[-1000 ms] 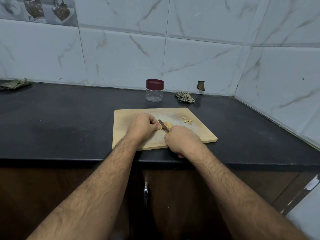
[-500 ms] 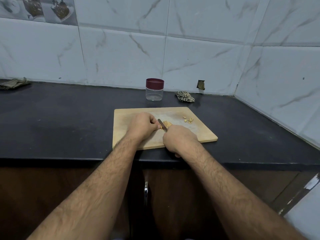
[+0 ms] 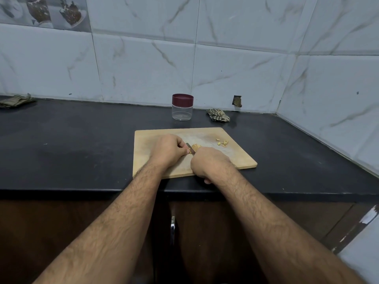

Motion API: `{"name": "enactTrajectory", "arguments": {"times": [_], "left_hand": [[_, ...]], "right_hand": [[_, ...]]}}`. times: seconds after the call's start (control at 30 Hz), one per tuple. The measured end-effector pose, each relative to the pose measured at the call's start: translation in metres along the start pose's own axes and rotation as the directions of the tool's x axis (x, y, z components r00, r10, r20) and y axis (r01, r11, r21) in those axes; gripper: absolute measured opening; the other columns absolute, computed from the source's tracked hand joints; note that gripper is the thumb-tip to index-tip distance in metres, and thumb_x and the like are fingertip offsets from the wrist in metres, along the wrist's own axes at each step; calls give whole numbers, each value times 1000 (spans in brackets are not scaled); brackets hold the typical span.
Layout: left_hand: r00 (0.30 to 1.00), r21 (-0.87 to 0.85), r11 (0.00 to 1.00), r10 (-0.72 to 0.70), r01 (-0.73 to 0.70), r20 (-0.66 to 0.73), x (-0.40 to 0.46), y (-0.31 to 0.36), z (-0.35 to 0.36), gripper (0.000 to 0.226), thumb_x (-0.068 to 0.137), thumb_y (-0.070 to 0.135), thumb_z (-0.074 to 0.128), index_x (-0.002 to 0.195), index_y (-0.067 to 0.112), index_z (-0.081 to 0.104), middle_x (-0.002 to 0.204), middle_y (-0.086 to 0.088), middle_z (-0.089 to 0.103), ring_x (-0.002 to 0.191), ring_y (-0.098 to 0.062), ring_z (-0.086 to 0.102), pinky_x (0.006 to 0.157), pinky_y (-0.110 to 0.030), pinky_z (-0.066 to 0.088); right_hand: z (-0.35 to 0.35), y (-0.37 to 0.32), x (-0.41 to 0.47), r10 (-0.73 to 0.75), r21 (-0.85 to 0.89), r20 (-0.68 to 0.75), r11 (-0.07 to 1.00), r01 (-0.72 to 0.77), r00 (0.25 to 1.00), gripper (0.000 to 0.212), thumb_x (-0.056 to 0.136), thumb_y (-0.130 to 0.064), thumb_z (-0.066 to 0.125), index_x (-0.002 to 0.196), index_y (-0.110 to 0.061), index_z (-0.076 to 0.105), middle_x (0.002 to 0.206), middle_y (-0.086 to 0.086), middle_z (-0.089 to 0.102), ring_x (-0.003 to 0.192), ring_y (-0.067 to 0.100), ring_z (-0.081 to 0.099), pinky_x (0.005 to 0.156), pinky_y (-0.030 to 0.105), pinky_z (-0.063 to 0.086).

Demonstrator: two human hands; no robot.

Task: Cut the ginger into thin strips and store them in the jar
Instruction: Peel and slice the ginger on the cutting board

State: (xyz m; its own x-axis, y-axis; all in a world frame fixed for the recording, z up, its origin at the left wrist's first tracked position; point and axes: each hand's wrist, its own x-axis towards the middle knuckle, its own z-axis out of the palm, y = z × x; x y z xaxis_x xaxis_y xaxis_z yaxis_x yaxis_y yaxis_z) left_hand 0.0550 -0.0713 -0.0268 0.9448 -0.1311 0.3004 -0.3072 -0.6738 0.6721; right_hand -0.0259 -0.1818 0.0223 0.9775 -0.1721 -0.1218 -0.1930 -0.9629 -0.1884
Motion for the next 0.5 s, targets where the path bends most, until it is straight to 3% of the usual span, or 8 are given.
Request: {"name": "enactTrajectory", "arguments": {"times": [0.07,0.17,0.27,0.4,0.5], "left_hand": [[1000,3,1000,3,-3,6,0,0,0,17,81,20,76,66,24,71,75,20,68,83,-6,65,77,-29,52],[1000,5,1000,12,-12,4,-1,2,-1,10,82,19,75,72,21,75,70,22,64,80,-3,62,73,-26,49],[1000,4,1000,15,-15,0,-2,2,-1,10,82,18,75,72,21,75,73,20,67,77,-2,60,72,-26,50],[1000,16,1000,8,-8,-5,0,0,0,19,81,22,77,65,28,69,74,20,67,82,-5,64,77,-31,53],[1000,21,1000,8,-8,-8,0,-1,0,15,80,25,79,68,28,70,76,18,68,84,-6,64,77,-32,54]], "right_hand": [[-2,-1,-1,0,-15,9,1000,0,1000,30,95,-10,44,124,-16,53,79,1,64,50,13,62,63,28,57],[-4,-4,-4,5,-32,33,999,-4,999,41,95,-9,46,135,-16,48,77,1,65,49,12,61,70,30,59],[-7,-5,-8,8,-30,57,1000,-7,998,45,95,-9,46,140,-15,45,75,1,66,46,11,60,66,28,58],[-7,-4,-15,4,-48,74,999,-1,997,42,95,-9,47,137,-13,49,69,0,67,43,11,59,52,24,51],[-6,-1,-22,9,-63,79,998,-4,997,30,96,-10,47,125,-9,56,66,1,67,48,13,61,60,26,55]]}}
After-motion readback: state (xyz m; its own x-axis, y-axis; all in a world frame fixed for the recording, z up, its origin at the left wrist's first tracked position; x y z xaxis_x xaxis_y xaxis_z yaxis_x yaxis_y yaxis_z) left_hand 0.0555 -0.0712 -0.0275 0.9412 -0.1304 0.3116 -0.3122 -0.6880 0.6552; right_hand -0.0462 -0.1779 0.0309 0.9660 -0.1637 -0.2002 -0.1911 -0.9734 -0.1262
